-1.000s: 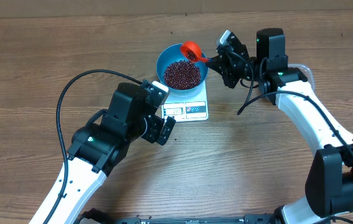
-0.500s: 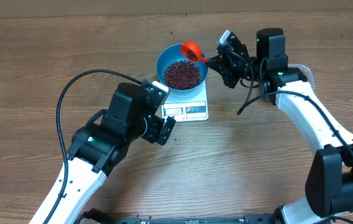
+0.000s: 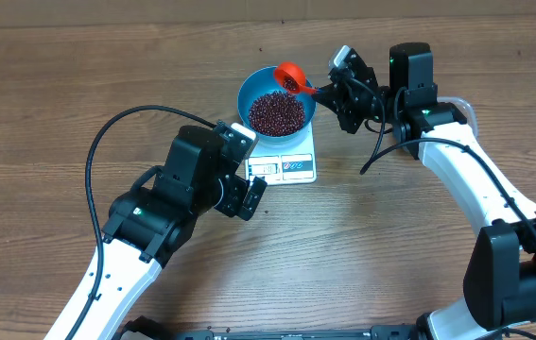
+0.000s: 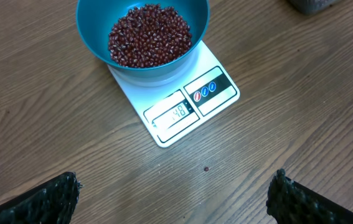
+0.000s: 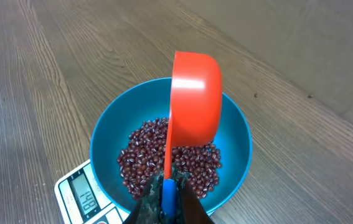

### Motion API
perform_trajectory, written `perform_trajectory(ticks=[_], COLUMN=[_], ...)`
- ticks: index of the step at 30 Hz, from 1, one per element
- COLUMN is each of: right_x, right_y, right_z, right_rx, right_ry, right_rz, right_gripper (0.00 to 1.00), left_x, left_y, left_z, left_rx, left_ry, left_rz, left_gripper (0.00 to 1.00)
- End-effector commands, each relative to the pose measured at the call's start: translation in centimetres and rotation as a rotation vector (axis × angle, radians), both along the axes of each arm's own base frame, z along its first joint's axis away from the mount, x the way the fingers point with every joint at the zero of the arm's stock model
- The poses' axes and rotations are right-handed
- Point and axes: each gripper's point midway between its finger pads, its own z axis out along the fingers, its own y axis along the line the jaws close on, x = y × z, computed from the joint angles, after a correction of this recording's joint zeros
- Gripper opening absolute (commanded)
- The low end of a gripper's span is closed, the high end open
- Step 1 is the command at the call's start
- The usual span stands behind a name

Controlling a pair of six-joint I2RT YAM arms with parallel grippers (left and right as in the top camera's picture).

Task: Scoop item into bowl and weigh 150g on scale
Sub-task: 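Tilt the red scoop with the right gripper to pour beans into bowl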

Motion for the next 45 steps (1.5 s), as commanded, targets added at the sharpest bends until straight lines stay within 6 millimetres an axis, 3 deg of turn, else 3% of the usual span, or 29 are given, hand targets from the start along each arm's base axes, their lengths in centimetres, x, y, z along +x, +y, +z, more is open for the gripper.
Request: perform_trajectory(ticks=[1, 45], right_x=[0.2, -0.4], right_y=[0.2, 0.4], right_z=[0.4, 0.2], right_rx=[0.011, 0.022], right_ry=[-0.017, 0.009], right_rz=[0.011, 0.026], right_gripper=[0.04, 0.04], left_x=[0.2, 0.2], left_y=[-0.5, -0.5], left_z=[0.8, 0.8], left_rx=[-0.023, -0.023], left_ry=[-0.007, -0.007], left_rz=[-0.006, -0.006], left_gripper=[1.00, 1.00])
